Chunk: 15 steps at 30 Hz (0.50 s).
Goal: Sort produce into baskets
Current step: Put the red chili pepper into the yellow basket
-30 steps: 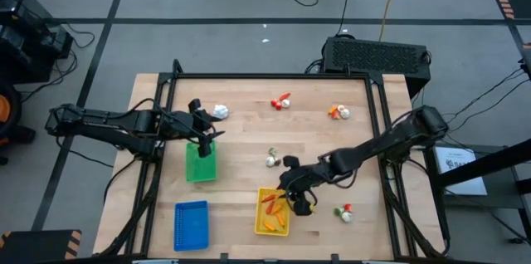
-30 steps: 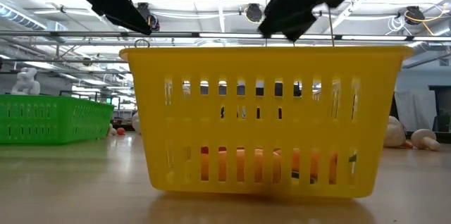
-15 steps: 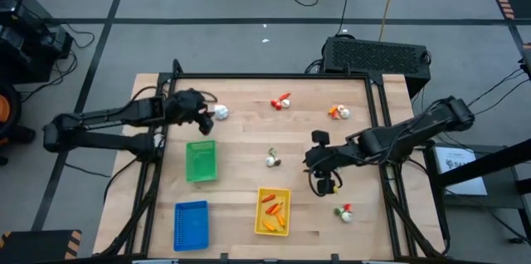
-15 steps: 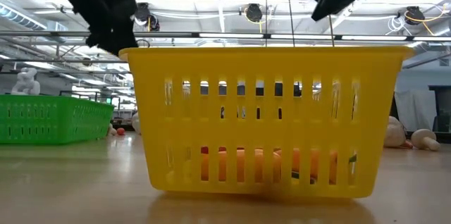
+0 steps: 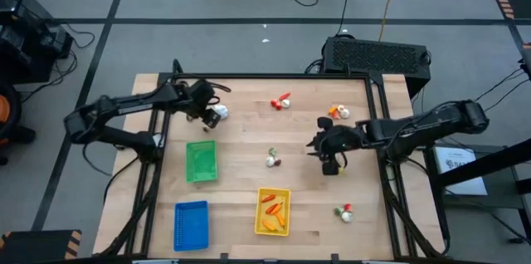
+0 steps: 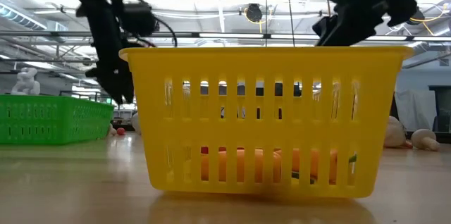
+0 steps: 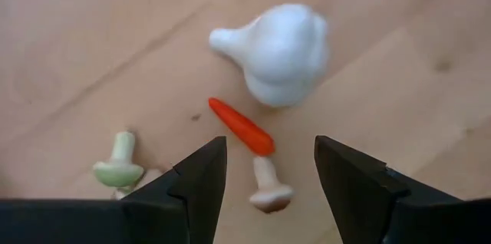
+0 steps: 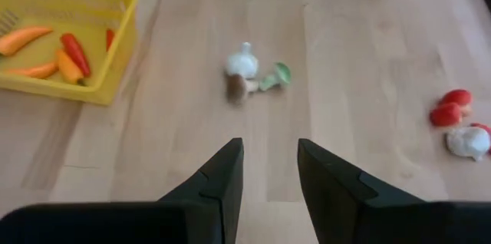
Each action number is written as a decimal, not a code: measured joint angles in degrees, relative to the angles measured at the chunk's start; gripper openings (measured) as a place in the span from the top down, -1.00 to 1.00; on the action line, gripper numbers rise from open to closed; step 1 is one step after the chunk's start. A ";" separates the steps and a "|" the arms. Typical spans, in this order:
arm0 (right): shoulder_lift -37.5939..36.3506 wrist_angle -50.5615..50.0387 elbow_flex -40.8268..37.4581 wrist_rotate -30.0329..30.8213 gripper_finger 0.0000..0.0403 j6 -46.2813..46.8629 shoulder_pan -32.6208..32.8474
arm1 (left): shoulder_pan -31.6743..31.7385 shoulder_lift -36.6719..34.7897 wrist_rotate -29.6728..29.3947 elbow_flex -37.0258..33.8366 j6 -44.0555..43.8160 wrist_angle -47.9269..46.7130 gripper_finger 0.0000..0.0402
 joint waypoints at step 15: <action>-3.37 0.60 -3.26 -6.30 0.42 -6.99 -4.83 | 0.17 11.40 1.28 0.04 -2.43 3.55 -0.02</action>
